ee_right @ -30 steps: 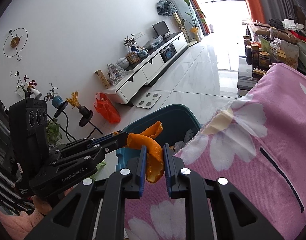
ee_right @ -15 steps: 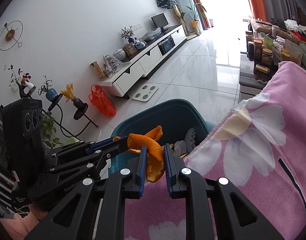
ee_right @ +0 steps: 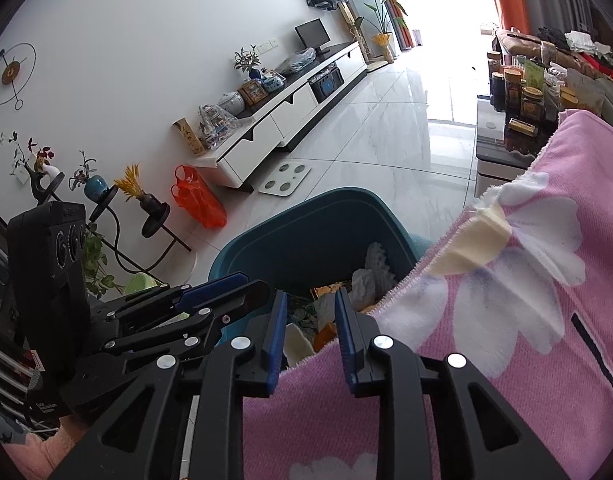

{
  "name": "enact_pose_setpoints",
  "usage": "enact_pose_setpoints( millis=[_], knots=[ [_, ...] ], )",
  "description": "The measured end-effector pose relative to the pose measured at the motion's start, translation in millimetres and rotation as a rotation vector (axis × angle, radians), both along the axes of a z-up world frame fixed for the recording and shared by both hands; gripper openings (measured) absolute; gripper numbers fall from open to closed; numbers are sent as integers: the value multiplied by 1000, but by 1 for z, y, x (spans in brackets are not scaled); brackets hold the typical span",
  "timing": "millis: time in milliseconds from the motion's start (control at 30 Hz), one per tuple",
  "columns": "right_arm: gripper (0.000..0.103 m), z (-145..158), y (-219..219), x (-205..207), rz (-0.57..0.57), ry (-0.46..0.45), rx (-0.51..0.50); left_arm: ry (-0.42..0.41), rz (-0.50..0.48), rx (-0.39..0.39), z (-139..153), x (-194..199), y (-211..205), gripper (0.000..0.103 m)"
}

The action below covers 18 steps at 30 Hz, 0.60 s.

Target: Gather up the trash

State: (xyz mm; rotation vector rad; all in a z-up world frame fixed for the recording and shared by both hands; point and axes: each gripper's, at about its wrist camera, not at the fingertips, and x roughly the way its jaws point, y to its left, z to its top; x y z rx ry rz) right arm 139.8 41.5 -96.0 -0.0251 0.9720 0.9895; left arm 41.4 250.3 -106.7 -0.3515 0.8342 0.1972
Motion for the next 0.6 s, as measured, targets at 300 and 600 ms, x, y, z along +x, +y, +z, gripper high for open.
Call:
enact_pose_setpoints(
  millis=[300, 600],
  knots=[
    [44, 8, -28, -4, -33, -20, 52, -37, 11, 31, 8, -10, -6, 72],
    [71, 15, -75, -13, -94, -53, 116, -130, 9, 99, 28, -33, -25, 97]
  ],
)
